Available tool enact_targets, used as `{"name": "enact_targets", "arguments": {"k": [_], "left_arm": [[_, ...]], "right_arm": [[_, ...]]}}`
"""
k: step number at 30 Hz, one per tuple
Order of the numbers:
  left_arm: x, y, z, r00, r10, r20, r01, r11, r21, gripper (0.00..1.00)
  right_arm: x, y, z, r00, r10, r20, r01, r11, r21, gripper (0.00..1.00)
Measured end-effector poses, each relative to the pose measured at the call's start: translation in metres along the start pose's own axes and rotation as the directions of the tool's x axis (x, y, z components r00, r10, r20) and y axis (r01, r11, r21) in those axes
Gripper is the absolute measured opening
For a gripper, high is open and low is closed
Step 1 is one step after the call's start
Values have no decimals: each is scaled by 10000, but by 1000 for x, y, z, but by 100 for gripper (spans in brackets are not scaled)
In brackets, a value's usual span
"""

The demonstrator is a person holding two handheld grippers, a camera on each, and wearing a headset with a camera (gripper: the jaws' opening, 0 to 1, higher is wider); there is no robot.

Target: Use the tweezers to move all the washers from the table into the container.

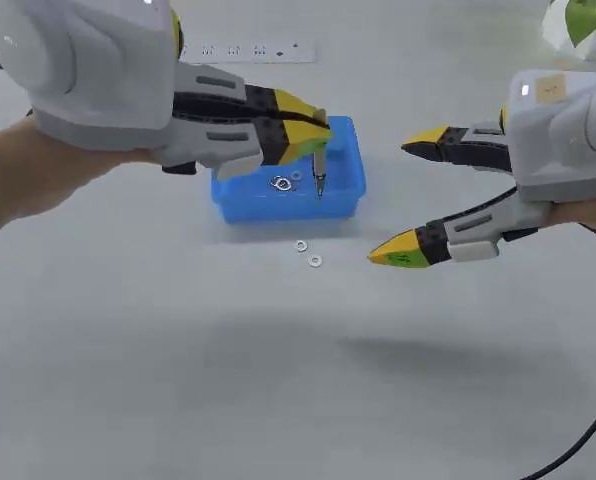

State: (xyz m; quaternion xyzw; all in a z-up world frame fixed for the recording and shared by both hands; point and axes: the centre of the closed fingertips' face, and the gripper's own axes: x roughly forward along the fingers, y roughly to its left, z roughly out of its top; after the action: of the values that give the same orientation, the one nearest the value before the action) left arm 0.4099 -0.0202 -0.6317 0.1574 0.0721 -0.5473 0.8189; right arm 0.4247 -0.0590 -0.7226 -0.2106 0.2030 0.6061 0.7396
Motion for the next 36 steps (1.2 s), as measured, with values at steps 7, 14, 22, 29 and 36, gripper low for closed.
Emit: {"name": "enact_targets", "arguments": {"k": [7,14,22,29,36], "left_arm": [[11,-19,-21,9997,7,-233,-14,9995,-301,5],[15,-25,-35,9986,212,-480,-230,9991,-369,5],[15,-27,-53,9974,143,-709,-193,9974,-698,5],[20,-30,-58,9980,46,-637,-101,9963,-856,5],[20,-27,-65,9970,65,-772,-138,9955,-938,5]], "right_arm": [[-21,7,-12,9997,-221,97,218,9995,249,95],[-31,14,-34,9996,-249,-132,257,9977,621,100],[-29,29,-40,10000,-46,4,45,9943,1064,100],[-19,41,-42,9994,244,262,-280,9891,1448,100],[-15,40,-44,9988,379,308,-424,9859,1620,100]]}}
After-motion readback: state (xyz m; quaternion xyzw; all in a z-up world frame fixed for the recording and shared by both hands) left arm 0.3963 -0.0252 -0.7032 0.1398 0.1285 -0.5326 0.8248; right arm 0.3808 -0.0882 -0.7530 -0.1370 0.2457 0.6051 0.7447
